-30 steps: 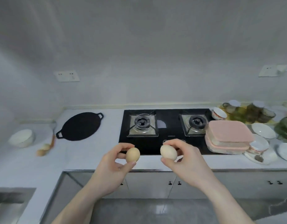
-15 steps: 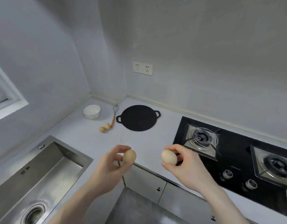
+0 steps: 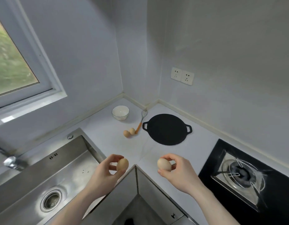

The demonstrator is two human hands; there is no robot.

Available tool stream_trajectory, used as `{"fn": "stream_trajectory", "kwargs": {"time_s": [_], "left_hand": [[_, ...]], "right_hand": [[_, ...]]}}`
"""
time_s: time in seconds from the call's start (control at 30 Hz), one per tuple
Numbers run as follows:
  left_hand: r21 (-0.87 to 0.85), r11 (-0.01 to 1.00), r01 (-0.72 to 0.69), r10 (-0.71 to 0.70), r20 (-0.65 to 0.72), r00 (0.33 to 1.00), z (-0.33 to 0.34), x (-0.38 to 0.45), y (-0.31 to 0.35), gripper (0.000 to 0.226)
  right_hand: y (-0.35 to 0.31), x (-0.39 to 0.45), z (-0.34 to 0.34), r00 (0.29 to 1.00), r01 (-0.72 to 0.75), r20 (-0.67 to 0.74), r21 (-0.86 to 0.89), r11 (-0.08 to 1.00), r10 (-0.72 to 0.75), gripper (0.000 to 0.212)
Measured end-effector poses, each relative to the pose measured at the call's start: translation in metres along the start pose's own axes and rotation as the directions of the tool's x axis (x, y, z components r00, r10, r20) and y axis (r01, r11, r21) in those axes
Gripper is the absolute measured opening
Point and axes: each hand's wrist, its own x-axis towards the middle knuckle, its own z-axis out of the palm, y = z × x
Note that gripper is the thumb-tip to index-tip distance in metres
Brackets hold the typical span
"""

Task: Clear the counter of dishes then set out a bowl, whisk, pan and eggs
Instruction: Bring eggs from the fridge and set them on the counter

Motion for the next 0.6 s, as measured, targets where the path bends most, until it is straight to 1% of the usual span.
{"fn": "stream_trajectory", "kwargs": {"time_s": [0.17, 0.37, 0.5, 0.6], "left_hand": [[0.0, 0.995, 0.096, -0.096, -0.008, 0.995, -0.01, 0.052, -0.022, 0.026], [-0.059, 0.979, 0.197, -0.197, 0.002, 0.98, -0.021, 0.149, -0.062, 0.026], [-0.108, 0.962, 0.253, -0.254, 0.0, 0.967, -0.024, 0.214, -0.091, 0.027], [-0.095, 0.951, 0.295, -0.296, -0.001, 0.955, -0.028, 0.262, -0.109, 0.027]], "right_hand": [[-0.001, 0.056, 0.009, 0.999, -0.025, 0.028, 0.001, 1.0, 0.025, 0.038], [-0.005, 0.141, 0.044, 0.994, -0.1, 0.05, 0.037, 0.994, 0.098, 0.036], [-0.002, 0.198, 0.068, 0.985, -0.159, 0.068, -0.021, 0.987, 0.16, 0.038], [-0.004, 0.241, 0.077, 0.98, -0.194, 0.03, -0.051, 0.98, 0.196, 0.037]]}}
